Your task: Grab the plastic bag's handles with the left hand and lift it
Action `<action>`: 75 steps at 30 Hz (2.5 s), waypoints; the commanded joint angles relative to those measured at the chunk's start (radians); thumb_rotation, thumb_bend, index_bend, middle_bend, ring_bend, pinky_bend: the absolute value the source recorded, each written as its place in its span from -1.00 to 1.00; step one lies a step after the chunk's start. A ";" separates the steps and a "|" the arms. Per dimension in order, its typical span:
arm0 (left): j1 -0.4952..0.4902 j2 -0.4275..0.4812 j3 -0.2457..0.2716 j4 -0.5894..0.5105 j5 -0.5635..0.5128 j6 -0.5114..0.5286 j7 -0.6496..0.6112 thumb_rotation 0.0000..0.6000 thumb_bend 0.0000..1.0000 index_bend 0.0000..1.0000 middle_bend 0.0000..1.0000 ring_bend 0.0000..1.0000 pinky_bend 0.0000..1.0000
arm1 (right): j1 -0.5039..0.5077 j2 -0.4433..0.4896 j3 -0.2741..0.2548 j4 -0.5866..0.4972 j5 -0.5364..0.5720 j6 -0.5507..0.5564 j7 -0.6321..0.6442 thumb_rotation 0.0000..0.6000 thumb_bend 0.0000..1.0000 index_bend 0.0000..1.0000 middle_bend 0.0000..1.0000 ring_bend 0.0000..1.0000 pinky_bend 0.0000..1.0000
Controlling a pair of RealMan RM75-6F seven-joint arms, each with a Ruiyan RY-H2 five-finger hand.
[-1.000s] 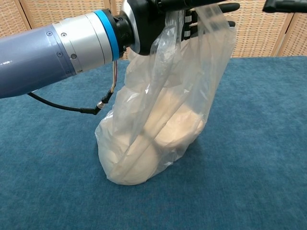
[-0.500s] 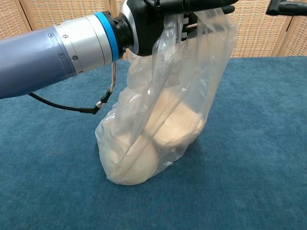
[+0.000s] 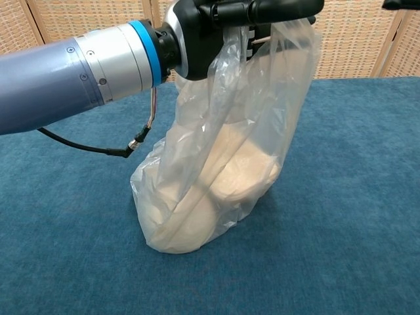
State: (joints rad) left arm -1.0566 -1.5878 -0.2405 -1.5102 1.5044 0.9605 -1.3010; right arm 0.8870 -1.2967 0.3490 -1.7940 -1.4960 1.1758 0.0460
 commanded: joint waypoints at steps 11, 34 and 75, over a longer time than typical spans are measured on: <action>0.007 0.008 -0.002 -0.003 -0.010 -0.009 0.004 1.00 -1.00 -1.00 -1.00 -0.88 -0.86 | -0.021 0.032 0.009 0.010 0.002 0.021 0.039 1.00 -0.93 -1.00 -0.70 -0.93 -0.72; 0.019 0.018 -0.020 -0.014 -0.016 0.001 0.009 1.00 -1.00 -1.00 -1.00 -0.88 -0.86 | -0.139 0.151 -0.018 0.008 -0.051 0.135 0.145 1.00 -0.88 -1.00 -0.70 -0.93 -0.72; 0.012 0.014 -0.080 -0.036 0.004 0.068 0.045 0.88 -0.99 -1.00 -0.98 -0.86 -0.81 | -0.481 0.136 -0.193 0.251 0.052 0.287 0.216 1.00 -1.00 -1.00 -0.70 -0.93 -0.83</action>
State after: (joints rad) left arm -1.0446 -1.5714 -0.3179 -1.5448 1.5071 1.0234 -1.2582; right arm 0.4159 -1.1577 0.1688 -1.5434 -1.4533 1.4779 0.2799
